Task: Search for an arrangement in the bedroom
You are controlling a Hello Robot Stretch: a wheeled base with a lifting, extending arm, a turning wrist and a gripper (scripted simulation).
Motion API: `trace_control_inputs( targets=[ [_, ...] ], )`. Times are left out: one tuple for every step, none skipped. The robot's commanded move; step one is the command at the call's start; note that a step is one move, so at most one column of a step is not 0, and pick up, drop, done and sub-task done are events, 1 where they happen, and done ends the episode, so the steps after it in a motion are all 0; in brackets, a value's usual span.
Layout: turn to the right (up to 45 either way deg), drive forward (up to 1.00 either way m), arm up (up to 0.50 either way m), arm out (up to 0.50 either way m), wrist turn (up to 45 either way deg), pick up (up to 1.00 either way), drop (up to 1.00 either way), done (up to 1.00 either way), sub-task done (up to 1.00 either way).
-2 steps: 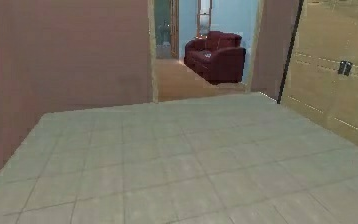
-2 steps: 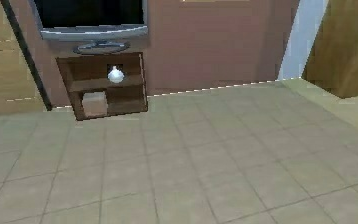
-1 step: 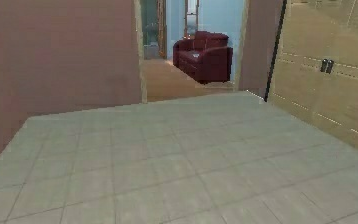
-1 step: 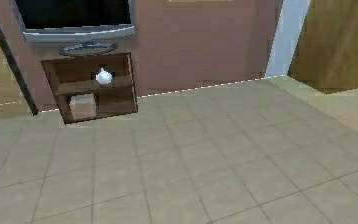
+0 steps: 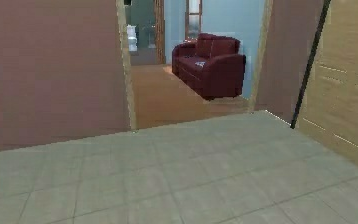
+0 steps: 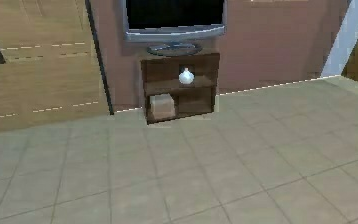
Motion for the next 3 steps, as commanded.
trace_control_inputs(
  targets=[
    [0.0,1.00,0.00,0.00,0.0,0.00,0.00,0.00,0.00],
    [0.0,1.00,0.00,0.00,0.0,0.00,0.00,0.00,0.00],
    [0.0,0.40,0.00,0.00,0.0,0.00,0.00,0.00,0.00]
  ],
)
